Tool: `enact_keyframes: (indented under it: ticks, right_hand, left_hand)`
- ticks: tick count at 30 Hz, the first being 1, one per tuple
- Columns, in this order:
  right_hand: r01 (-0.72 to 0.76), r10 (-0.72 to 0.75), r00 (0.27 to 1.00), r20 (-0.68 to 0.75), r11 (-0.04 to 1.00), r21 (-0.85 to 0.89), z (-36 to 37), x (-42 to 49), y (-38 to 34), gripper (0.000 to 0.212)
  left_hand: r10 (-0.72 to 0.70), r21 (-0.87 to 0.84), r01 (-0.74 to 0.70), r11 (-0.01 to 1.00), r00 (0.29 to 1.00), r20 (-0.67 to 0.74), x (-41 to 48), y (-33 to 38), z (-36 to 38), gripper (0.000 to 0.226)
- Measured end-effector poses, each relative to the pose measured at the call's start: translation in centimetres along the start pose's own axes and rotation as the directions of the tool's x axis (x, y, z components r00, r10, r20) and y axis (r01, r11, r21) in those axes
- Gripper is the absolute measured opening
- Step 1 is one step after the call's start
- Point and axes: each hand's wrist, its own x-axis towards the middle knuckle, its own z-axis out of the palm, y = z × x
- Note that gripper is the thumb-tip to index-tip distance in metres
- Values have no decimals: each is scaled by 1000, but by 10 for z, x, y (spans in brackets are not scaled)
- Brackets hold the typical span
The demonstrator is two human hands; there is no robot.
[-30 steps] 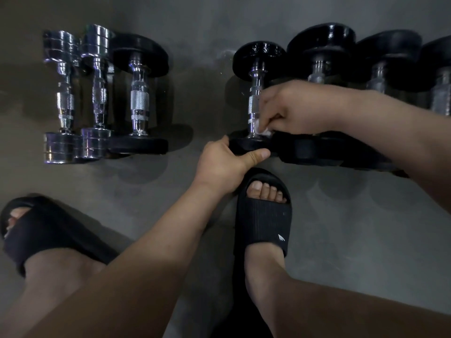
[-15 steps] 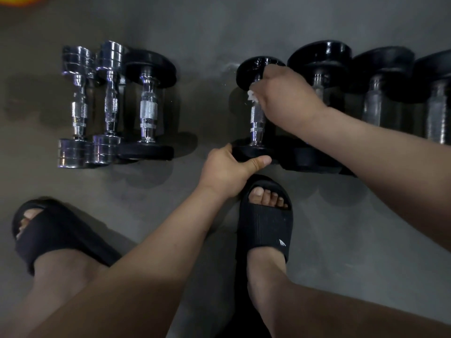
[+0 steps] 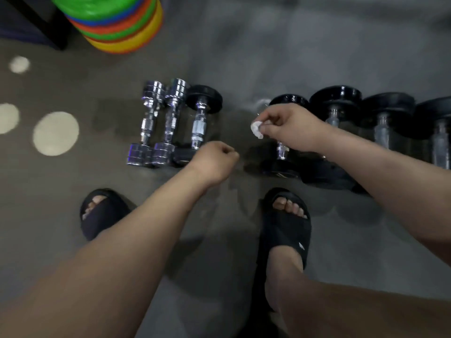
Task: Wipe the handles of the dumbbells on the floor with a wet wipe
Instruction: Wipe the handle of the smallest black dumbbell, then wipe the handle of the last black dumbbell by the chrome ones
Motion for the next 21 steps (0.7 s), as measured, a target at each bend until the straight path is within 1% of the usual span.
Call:
enact_keyframes:
  ticks: [1, 3, 5, 6, 8, 9, 12, 15, 16, 19, 21]
  right_hand:
    - [27, -27, 1000, 9, 999, 24, 1, 0, -15, 4]
    - [62, -63, 997, 35, 998, 30, 4, 0, -47, 6]
    - [104, -105, 994, 43, 994, 41, 7, 0, -77, 9]
    - [130, -133, 990, 41, 990, 55, 8, -2, -91, 11]
    - [181, -187, 981, 45, 977, 111, 8, -8, -119, 15]
    - [198, -208, 976, 60, 969, 148, 7, -13, -132, 16]
    - [187, -221, 968, 117, 950, 249, 3, -26, -164, 17]
    - [119, -181, 970, 165, 937, 330, -3, -35, -194, 14]
    - [92, -163, 970, 182, 933, 347, -6, -39, -205, 13]
    - [24, -118, 962, 247, 935, 355, -23, -56, -238, 12]
    - [19, -111, 956, 271, 947, 322, -32, -68, -256, 13]
  left_hand:
    - [0, -74, -6, 997, 997, -75, -5, 0, -14, 19]
    - [-3, -234, -36, 972, 986, -168, -16, 3, -41, 19]
    - [61, -290, -125, 949, 974, -220, -30, 11, -64, 16]
    - [111, -283, -177, 943, 966, -235, -37, 17, -76, 23]
    - [204, -199, -256, 946, 947, -250, -51, 25, -97, 38]
    - [234, -144, -276, 950, 938, -255, -59, 28, -107, 39]
    - [277, 23, -282, 959, 920, -277, -77, 34, -138, 22]
    - [310, 141, -280, 950, 908, -282, -101, 43, -165, 15]
    - [317, 159, -281, 946, 904, -288, -111, 47, -172, 16]
    - [337, 126, -313, 941, 891, -304, -141, 62, -190, 22]
    - [363, 159, -331, 930, 894, -264, -160, 69, -199, 20]
